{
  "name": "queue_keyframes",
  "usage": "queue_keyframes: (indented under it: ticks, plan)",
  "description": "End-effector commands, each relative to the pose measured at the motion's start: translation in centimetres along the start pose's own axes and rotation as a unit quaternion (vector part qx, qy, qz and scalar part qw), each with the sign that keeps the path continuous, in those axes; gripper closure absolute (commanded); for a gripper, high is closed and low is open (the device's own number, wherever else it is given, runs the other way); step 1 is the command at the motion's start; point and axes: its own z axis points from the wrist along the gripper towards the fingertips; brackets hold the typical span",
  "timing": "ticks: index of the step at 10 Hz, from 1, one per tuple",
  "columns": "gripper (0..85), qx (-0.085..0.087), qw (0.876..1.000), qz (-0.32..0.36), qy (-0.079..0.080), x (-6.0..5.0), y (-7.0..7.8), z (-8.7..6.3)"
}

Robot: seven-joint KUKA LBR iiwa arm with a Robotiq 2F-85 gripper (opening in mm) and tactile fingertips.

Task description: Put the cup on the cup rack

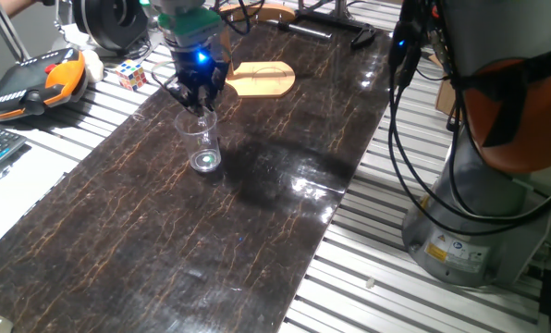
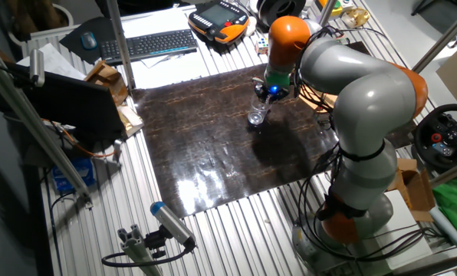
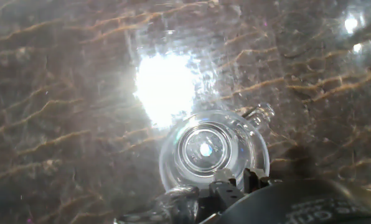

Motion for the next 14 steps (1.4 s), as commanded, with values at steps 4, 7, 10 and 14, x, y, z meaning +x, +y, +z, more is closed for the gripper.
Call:
queue_keyframes:
  ticks: [4, 7, 10, 14]
  plan:
    - [58.0, 0.009, 0.977, 0.215, -0.001, 0.5, -0.9, 0.6]
    - [57.7, 0.013, 0.976, 0.216, -0.004, 0.9, -1.5, 1.1]
    - [56.7, 0.011, 0.975, 0.223, -0.004, 1.0, -1.2, 1.9]
    - [54.7, 0.010, 0.973, 0.232, -0.003, 1.1, -1.2, 2.2]
